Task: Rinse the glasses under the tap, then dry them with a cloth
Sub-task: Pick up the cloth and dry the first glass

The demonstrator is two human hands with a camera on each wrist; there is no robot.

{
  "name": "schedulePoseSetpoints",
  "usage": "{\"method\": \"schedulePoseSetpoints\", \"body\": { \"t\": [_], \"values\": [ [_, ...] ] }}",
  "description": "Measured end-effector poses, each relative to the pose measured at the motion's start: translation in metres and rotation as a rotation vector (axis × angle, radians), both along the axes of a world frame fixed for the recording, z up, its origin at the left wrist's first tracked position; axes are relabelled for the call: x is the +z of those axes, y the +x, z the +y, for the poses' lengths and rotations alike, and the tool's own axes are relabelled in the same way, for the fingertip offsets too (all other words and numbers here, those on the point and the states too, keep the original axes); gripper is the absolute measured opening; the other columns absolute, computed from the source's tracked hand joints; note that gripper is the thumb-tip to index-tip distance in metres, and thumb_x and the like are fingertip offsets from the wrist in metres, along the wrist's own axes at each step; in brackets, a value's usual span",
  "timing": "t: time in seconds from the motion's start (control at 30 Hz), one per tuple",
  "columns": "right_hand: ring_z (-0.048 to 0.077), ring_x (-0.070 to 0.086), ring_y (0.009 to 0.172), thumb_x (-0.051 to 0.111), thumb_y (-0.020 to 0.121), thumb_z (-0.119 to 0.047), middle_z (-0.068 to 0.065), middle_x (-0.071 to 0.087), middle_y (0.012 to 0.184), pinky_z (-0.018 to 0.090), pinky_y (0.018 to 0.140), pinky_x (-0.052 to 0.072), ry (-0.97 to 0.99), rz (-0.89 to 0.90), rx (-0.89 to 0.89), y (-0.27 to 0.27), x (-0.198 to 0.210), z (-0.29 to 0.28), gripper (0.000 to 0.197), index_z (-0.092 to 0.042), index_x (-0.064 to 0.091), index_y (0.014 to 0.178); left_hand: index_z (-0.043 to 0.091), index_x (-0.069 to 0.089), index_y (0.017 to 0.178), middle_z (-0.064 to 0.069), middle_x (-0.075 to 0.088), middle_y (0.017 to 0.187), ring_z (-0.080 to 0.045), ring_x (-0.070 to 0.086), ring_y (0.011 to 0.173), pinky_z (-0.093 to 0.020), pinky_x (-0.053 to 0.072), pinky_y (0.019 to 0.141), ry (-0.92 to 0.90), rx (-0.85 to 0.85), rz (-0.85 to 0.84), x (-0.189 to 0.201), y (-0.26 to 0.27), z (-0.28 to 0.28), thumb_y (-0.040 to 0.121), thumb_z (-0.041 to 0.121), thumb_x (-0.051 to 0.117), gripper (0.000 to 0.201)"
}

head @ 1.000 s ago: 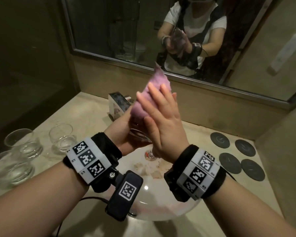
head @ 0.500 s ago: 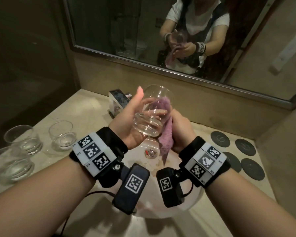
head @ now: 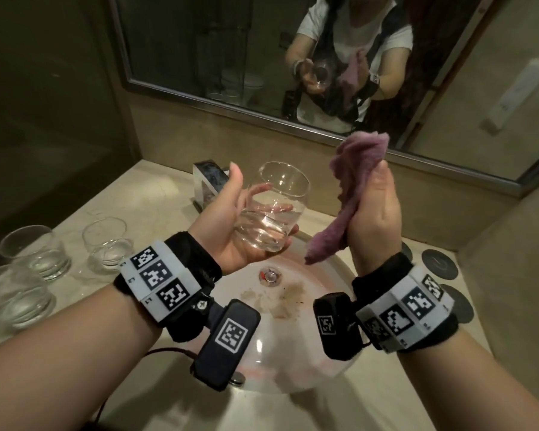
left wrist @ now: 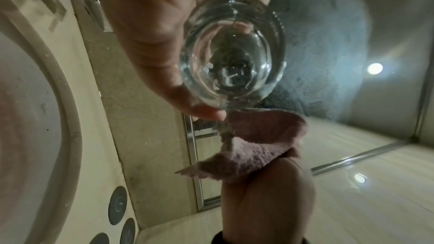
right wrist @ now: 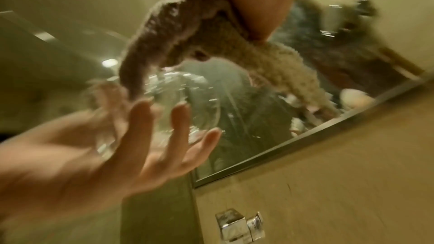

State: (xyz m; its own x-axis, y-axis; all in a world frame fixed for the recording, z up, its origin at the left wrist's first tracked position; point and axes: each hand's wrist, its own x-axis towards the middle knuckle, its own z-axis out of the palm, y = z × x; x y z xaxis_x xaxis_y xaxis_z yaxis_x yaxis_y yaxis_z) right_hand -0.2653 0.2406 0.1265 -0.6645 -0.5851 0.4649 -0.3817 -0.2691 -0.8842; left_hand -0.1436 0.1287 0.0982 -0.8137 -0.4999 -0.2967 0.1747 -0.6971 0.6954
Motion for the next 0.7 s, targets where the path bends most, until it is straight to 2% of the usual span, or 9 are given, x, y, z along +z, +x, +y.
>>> {"method": "schedulePoseSetpoints", "body": {
  "t": [0.07,0.1,0.2,0.27,0.43,0.5,0.57,0.63,0.7],
  "values": [
    [0.008,0.025,0.141,0.019,0.099,-0.045,-0.008,0.035,0.148,0.042,0.118,0.019,-0.027,0.302,0.124,0.008,-0.001,-0.002,0.038,-0.045,0.044,0.127,0.019,0.055,0.117,-0.016,0.069,0.104,-0.031,0.067,0.082,-0.040,0.055,0.069,-0.026,-0.047,0.036,0.004,0.000,0.003,0.073,0.071,0.048,0.068],
    [0.007,0.017,0.144,0.018,0.101,-0.040,-0.007,0.029,0.152,0.042,0.119,0.014,0.005,0.500,0.162,0.013,-0.003,-0.005,0.042,-0.034,0.044,0.134,0.018,0.055,0.121,-0.014,0.068,0.105,-0.029,0.066,0.084,-0.039,0.055,0.071,-0.033,-0.080,0.053,0.004,0.000,0.004,0.073,0.069,0.053,0.070],
    [0.028,0.017,0.143,0.016,0.102,-0.039,0.010,0.029,0.151,0.046,0.119,0.010,0.145,1.013,0.078,0.021,-0.018,-0.014,0.052,-0.013,0.038,0.141,0.018,0.063,0.117,-0.008,0.069,0.103,-0.022,0.068,0.089,-0.036,0.058,0.073,-0.071,-0.141,0.123,0.007,0.000,0.010,0.094,0.048,0.040,0.044],
    [0.032,0.023,0.141,0.022,0.101,-0.038,0.015,0.039,0.147,0.044,0.119,0.009,0.144,1.041,0.009,0.019,-0.027,-0.018,0.048,-0.016,0.048,0.135,0.017,0.065,0.110,-0.009,0.071,0.099,-0.022,0.069,0.089,-0.035,0.058,0.070,-0.079,-0.146,0.152,0.007,0.001,0.013,0.095,0.038,0.035,0.039],
    [0.017,0.039,0.131,0.027,0.097,-0.035,0.004,0.050,0.136,0.034,0.114,0.026,0.139,0.631,0.015,0.016,-0.023,-0.029,0.045,-0.018,0.052,0.131,0.017,0.056,0.126,-0.015,0.065,0.108,-0.030,0.064,0.096,-0.044,0.051,0.085,-0.117,-0.152,0.099,0.006,0.003,0.013,0.091,0.056,0.041,0.054],
    [0.015,0.056,0.112,0.023,0.100,-0.040,0.002,0.061,0.118,0.037,0.100,0.044,0.171,0.355,0.101,0.014,-0.018,-0.031,0.042,-0.021,0.057,0.117,0.021,0.060,0.113,-0.010,0.069,0.090,-0.025,0.066,0.081,-0.041,0.053,0.077,-0.106,-0.149,0.114,0.005,0.004,0.011,0.090,0.055,0.041,0.046],
    [0.012,0.068,0.088,0.028,0.100,-0.047,0.000,0.069,0.095,0.033,0.079,0.057,0.271,-0.108,0.186,0.012,-0.008,-0.033,0.041,-0.022,0.061,0.101,0.019,0.062,0.107,-0.011,0.069,0.094,-0.026,0.065,0.083,-0.042,0.051,0.079,-0.091,-0.142,0.130,0.006,0.004,0.010,0.086,0.057,0.044,0.046],
    [0.009,0.068,0.060,0.039,0.098,-0.047,-0.002,0.070,0.070,0.022,0.053,0.055,0.368,-0.500,0.263,0.004,-0.011,-0.033,0.040,-0.015,0.061,0.094,0.016,0.063,0.111,-0.013,0.066,0.102,-0.026,0.064,0.085,-0.040,0.053,0.078,-0.071,-0.151,0.147,0.005,0.004,0.011,0.084,0.059,0.044,0.055],
    [0.011,0.063,0.050,0.040,0.099,-0.042,0.000,0.065,0.062,0.021,0.045,0.050,0.365,-0.679,0.318,-0.002,-0.019,-0.034,0.039,-0.008,0.058,0.091,0.013,0.061,0.118,-0.013,0.064,0.102,-0.025,0.062,0.084,-0.035,0.053,0.073,-0.056,-0.141,0.166,0.004,0.004,0.010,0.083,0.064,0.042,0.064]
  ]
}}
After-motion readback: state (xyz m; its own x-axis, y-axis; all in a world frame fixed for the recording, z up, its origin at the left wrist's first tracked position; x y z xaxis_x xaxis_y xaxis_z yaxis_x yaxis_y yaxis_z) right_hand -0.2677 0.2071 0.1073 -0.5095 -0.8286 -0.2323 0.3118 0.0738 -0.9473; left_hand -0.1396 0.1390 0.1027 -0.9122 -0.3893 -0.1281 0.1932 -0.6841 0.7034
